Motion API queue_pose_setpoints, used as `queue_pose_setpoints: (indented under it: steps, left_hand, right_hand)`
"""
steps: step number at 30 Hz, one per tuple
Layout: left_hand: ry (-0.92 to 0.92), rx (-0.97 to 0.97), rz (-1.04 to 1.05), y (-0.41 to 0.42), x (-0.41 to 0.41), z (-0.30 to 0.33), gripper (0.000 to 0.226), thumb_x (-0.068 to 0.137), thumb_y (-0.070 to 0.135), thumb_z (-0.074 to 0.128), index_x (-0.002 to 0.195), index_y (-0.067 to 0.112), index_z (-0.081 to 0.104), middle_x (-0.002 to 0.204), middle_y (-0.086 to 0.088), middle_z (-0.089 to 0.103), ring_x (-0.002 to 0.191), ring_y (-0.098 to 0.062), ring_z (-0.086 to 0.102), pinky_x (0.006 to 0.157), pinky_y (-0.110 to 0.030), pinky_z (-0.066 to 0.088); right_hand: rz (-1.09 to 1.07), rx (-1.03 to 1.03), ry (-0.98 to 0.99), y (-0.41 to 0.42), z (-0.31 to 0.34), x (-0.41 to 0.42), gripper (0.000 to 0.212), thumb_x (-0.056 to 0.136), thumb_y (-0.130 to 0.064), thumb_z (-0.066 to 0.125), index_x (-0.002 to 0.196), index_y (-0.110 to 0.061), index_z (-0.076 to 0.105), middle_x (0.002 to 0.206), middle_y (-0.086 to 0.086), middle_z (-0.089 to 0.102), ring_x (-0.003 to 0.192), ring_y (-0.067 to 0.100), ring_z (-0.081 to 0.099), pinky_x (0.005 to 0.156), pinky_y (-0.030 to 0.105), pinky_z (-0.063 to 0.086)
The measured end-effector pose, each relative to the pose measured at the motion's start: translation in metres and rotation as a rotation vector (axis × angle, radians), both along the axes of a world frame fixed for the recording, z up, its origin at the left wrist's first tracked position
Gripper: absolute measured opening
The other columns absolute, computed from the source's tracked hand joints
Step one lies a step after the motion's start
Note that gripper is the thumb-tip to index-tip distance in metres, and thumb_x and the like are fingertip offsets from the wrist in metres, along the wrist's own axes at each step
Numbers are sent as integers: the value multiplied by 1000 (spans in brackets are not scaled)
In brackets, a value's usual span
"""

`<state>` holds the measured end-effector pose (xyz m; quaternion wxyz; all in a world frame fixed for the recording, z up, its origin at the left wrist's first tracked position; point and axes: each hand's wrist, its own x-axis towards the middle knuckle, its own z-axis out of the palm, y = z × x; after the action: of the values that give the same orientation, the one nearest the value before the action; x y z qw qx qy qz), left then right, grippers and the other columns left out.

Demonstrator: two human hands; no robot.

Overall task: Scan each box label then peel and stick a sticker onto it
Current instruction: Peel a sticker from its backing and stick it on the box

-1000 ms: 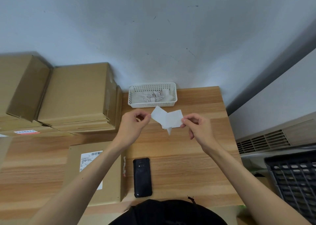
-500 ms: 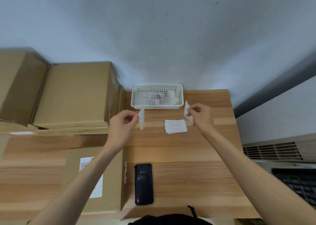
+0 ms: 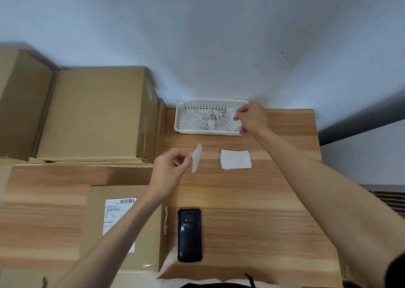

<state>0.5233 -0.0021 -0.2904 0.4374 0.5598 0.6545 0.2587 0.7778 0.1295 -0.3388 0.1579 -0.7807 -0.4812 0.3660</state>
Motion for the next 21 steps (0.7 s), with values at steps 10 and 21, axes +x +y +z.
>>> queue_pose_setpoints:
  steps: [10, 21]
  left_hand:
    - [12, 23, 66, 1, -1, -2, 11, 93, 14, 71, 84, 19, 75, 78, 11, 71, 69, 0, 58, 67, -19, 47]
    - [130, 168, -38, -46, 2, -2, 20, 90, 17, 70, 76, 31, 68, 75, 14, 67, 71, -8, 61, 67, -30, 49]
  right_hand:
    - [-97, 83, 16, -10, 8, -15, 13, 90, -35, 63, 92, -22, 65, 71, -8, 73, 73, 12, 68, 73, 32, 52]
    - [-70, -14, 411, -153, 50, -107, 29, 78, -53, 71, 79, -24, 70, 78, -7, 74, 59, 11, 59, 58, 33, 45]
